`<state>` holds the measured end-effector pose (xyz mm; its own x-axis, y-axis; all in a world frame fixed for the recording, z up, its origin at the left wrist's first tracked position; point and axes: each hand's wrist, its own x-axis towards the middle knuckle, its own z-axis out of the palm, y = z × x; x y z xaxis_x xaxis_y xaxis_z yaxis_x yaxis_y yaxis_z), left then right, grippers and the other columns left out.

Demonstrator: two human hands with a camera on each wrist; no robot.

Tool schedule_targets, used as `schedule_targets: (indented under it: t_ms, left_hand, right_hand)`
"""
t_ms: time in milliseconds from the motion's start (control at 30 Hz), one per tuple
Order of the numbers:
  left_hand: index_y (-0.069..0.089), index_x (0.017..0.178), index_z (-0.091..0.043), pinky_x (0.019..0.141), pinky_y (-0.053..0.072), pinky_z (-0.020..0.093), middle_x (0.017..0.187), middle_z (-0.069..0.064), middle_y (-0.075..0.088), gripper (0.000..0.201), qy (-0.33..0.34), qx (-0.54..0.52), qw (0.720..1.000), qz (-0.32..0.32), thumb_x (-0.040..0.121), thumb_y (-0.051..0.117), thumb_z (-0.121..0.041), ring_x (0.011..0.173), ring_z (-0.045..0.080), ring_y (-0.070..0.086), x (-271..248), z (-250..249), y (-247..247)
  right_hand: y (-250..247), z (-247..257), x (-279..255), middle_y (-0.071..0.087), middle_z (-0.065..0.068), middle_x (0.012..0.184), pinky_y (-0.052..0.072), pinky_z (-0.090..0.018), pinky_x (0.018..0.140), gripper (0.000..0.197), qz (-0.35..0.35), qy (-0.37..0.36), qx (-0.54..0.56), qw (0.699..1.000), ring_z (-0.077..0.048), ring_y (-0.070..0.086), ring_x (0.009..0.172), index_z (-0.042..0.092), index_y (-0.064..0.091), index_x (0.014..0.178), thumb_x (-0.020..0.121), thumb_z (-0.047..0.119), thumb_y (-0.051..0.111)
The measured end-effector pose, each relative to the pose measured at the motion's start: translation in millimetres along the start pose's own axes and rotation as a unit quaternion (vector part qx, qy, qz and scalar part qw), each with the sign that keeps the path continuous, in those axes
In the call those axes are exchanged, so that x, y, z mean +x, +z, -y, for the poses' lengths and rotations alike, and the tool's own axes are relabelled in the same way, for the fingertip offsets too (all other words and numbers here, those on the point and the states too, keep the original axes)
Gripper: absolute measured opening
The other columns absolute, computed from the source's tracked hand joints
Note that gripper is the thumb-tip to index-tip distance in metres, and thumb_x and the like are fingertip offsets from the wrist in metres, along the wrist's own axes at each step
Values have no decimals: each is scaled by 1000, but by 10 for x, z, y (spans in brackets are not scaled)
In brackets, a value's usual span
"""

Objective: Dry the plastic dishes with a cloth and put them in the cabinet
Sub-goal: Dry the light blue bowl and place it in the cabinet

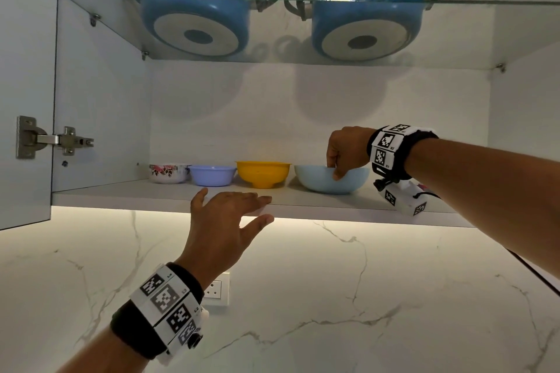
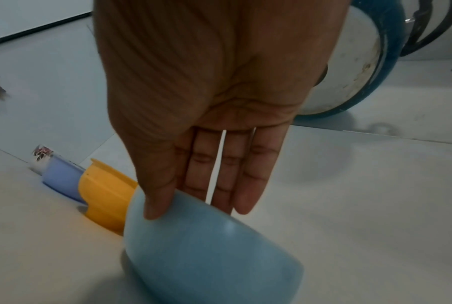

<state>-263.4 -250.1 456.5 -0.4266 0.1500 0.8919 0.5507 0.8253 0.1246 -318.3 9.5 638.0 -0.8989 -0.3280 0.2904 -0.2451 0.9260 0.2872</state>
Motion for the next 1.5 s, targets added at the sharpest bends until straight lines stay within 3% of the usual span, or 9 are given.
schedule_targets:
  t_ms: [300, 500, 667, 800, 867, 1000, 1133, 1233, 1500]
  left_hand:
    - [67, 121, -39, 115, 18, 57, 120, -11, 70, 66, -11, 10, 1000, 19, 82, 32, -78, 119, 12, 60, 7, -28, -20]
    - [63, 126, -40, 117, 11, 54, 125, -13, 67, 71, -22, 26, 998, 47, 80, 27, -79, 123, 10, 56, 13, -78, -62]
    - [63, 129, -31, 115, 22, 62, 136, -1, 61, 62, -13, 27, 999, 19, 85, 38, -66, 131, 22, 50, -169, -274, -21]
    - [59, 133, -28, 113, 31, 53, 149, 2, 46, 55, 1, -21, 1000, -8, 87, 48, -55, 139, 24, 38, -590, -580, 45]
    - [61, 131, -29, 108, 36, 49, 146, 0, 48, 54, -3, -39, 999, 11, 86, 49, -56, 136, 22, 41, -877, -661, 100]
    - [67, 119, -32, 95, 47, 50, 132, -2, 59, 51, -59, -36, 988, 141, 81, 48, -61, 121, 24, 53, -1862, -630, 380]
    - [71, 111, -35, 93, 48, 44, 122, -3, 63, 53, -173, -26, 945, 278, 73, 48, -64, 116, 24, 58, -3017, -398, 533]
    - [70, 114, -36, 93, 47, 42, 123, -5, 61, 43, -252, 13, 896, 367, 75, 64, -54, 120, 23, 54, -3874, -164, 435]
    - [66, 122, -25, 98, 48, 45, 119, 7, 63, 49, -409, 66, 810, 415, 76, 79, -39, 114, 33, 58, -5239, 542, -254]
  right_hand:
    - [-207, -32, -176, 75, 5, 73, 61, -38, 82, 10, -31, 4, 38, 999, -17, 73, 73, 25, 78, 83, 81, 35, 75]
    - [-414, -9, -584, 73, 12, 72, 57, -30, 78, 12, -45, -19, 13, 999, -10, 71, 72, 29, 77, 88, 85, 38, 69]
    - [-406, 176, -1173, 71, 13, 87, 43, -26, 74, 17, -86, -60, -15, 994, -13, 63, 85, 32, 76, 97, 88, 43, 66]
    - [-216, 414, -1735, 70, 16, 91, 48, -29, 79, 18, -78, -101, 25, 991, -11, 62, 88, 34, 75, 100, 90, 44, 64]
    - [-36, 543, -1980, 71, 17, 92, 49, -29, 80, 19, -62, -113, 41, 991, -8, 62, 87, 36, 74, 103, 91, 47, 63]
    - [719, 829, -2433, 70, 20, 95, 42, -27, 79, 23, 1, -142, 61, 988, -3, 54, 86, 40, 70, 108, 92, 53, 59]
    - [1680, 1190, -2746, 72, 17, 97, 48, -28, 79, 24, 92, -154, 134, 975, -9, 63, 90, 39, 71, 108, 91, 50, 60]
    - [2489, 1567, -2948, 73, 12, 100, 50, -30, 78, 21, 171, -141, 171, 960, -16, 66, 93, 37, 73, 105, 89, 46, 61]
    - [3886, 2654, -3311, 71, 9, 111, 51, -36, 91, 27, 297, -112, 254, 913, -19, 64, 105, 36, 72, 110, 86, 43, 61]
